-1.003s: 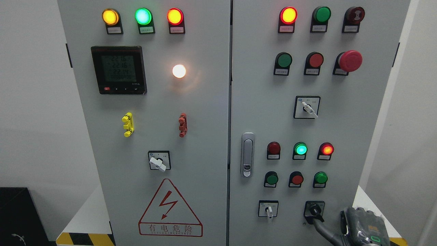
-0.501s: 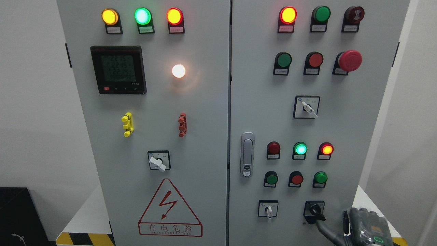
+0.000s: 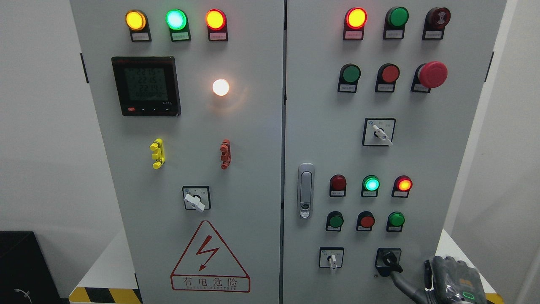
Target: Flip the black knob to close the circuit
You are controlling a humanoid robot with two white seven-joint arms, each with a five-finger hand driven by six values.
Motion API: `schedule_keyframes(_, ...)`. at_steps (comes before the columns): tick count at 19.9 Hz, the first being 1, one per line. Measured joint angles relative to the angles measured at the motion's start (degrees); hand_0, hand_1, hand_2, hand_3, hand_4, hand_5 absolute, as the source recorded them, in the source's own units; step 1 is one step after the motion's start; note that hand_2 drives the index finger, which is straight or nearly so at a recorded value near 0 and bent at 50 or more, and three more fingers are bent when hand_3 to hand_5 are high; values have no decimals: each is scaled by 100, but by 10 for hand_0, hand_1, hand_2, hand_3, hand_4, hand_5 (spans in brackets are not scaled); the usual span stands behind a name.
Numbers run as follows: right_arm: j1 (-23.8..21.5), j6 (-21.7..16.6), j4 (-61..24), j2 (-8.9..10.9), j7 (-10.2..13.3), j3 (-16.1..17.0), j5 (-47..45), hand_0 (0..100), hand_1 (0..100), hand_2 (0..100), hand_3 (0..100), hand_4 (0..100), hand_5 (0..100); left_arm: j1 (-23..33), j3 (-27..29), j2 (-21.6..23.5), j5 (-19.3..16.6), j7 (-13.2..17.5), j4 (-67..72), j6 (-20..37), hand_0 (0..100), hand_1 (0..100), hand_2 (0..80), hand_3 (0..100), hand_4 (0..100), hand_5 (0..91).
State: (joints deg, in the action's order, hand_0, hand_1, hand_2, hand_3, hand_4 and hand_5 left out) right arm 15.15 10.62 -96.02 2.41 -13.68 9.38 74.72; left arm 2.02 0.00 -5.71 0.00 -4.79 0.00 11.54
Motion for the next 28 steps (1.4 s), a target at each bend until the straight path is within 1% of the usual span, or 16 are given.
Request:
schedule_keyframes(10,10,-22,-16,1,-10,-2,-12,0,76,775,960,761,767,0,0,0,0,0,0,0,0,0,0,0,0,0)
schedule_keyframes(22,-45,-26,-36,-5,-22,-87,-25,0,77,775,961,763,768,0,0,0,0,0,0,0,0,0,0,0,0,0)
schedule_keyframes(28,-119,-43,-75,-8,45,-173,-28,0,80,775,961,763,769,0,0,0,0,0,0,0,0,0,0,0,0,0)
